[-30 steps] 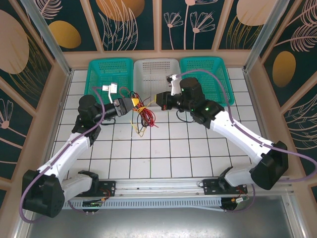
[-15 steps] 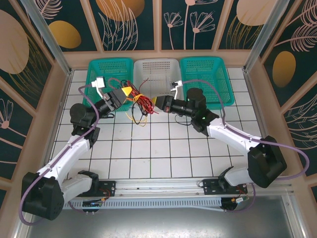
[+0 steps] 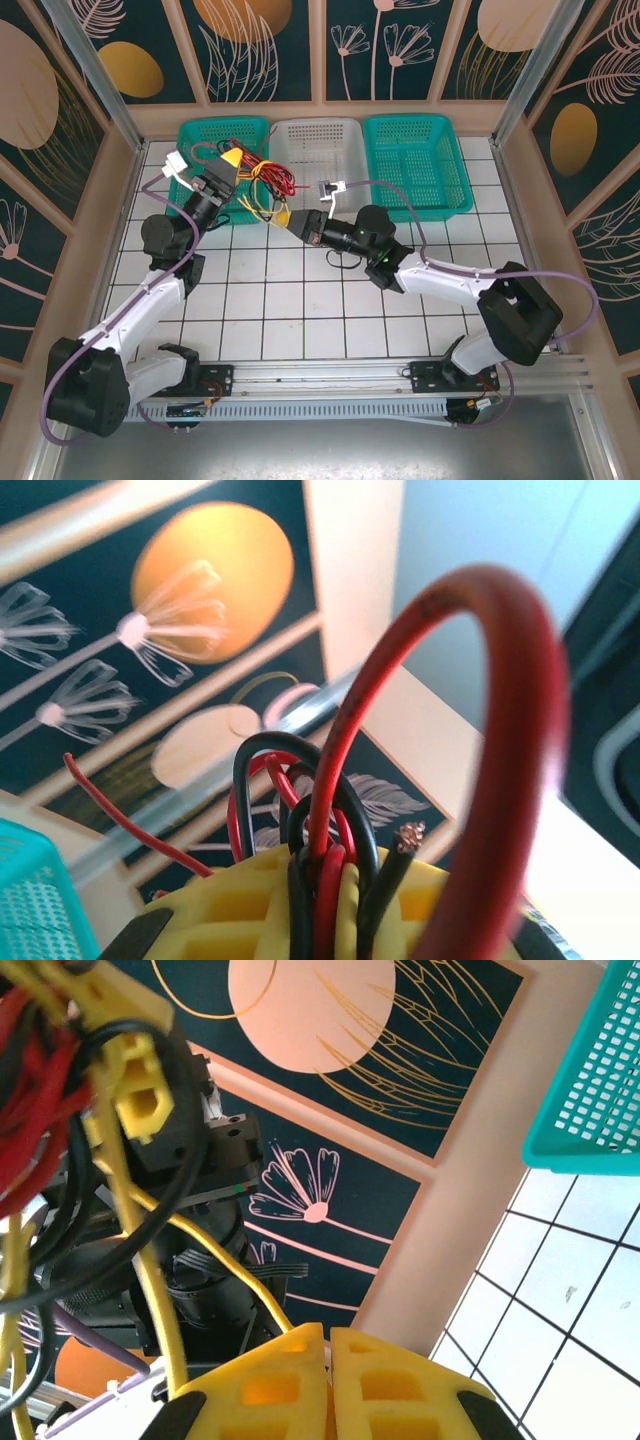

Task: Untangle the cables

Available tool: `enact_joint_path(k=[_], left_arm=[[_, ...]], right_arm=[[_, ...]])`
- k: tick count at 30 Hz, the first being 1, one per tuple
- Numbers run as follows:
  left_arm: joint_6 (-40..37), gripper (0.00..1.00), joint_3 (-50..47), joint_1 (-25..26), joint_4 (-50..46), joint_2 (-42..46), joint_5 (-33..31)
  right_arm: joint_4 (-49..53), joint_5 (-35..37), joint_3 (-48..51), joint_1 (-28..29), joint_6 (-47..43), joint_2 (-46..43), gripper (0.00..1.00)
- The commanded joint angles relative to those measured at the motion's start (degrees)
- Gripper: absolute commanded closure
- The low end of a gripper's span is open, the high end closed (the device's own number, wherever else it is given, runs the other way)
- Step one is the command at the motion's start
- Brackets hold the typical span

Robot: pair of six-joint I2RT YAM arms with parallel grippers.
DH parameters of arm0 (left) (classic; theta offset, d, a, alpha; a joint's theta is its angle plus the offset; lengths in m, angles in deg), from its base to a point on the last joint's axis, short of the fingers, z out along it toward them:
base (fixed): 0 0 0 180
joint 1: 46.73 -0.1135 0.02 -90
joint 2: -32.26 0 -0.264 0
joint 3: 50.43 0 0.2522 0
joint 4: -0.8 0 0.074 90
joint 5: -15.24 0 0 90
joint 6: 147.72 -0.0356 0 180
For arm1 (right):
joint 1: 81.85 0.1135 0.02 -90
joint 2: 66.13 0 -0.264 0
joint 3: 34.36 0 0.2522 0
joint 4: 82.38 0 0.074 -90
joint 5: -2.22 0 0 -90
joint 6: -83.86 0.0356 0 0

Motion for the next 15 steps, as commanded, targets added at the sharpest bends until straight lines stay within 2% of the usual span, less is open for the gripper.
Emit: enact_joint_path(k=[1,5,15], left_arm=[[-7.0,1.0,0.6,0.0,-4.1,4.1,-12.5],[-11.5,1.0,0.1,0.0,-16.7,6.0,-19.0],[-14.9,1.0,-4.8,0.1,-19.8,7.5,-18.0]], right_arm=[[3.8,1.4,1.9,2.5,-0.4,-2.2,1.0],[15.2,8.1,-0.6,5.0,-5.9,-7.5,1.0],[33.3,15.5,-10.9,7.6,-15.0,-12.0,1.0]])
